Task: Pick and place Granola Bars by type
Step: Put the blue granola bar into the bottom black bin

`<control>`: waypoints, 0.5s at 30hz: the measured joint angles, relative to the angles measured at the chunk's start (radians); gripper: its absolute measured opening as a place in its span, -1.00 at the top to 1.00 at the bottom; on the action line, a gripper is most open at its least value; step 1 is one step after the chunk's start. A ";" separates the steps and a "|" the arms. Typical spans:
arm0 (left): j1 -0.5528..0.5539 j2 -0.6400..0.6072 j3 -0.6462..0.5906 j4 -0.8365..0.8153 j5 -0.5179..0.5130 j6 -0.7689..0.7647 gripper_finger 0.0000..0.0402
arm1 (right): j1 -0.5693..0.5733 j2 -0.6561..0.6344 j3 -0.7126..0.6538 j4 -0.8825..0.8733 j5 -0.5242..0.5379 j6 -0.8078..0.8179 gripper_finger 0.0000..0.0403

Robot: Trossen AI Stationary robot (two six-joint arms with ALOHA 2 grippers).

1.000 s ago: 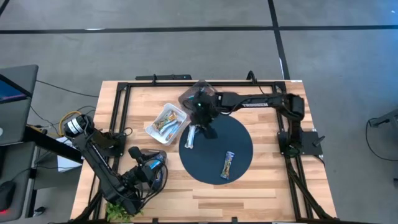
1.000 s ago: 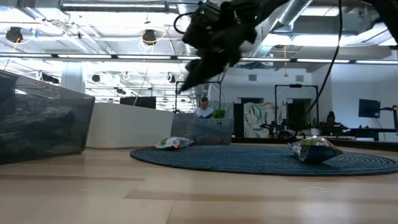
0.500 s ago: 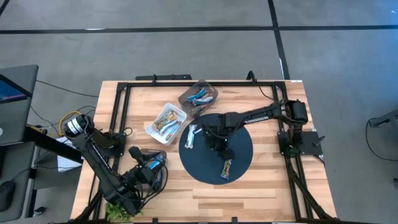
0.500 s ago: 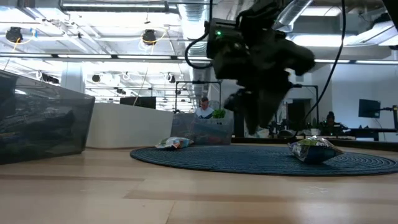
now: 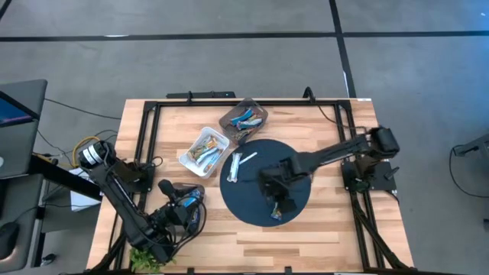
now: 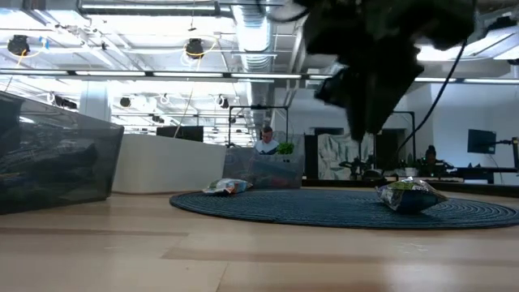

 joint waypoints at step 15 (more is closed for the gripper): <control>0.005 0.000 -0.082 0.022 -0.005 -0.017 0.05 | 0.046 -0.411 -0.657 0.605 0.137 0.298 0.49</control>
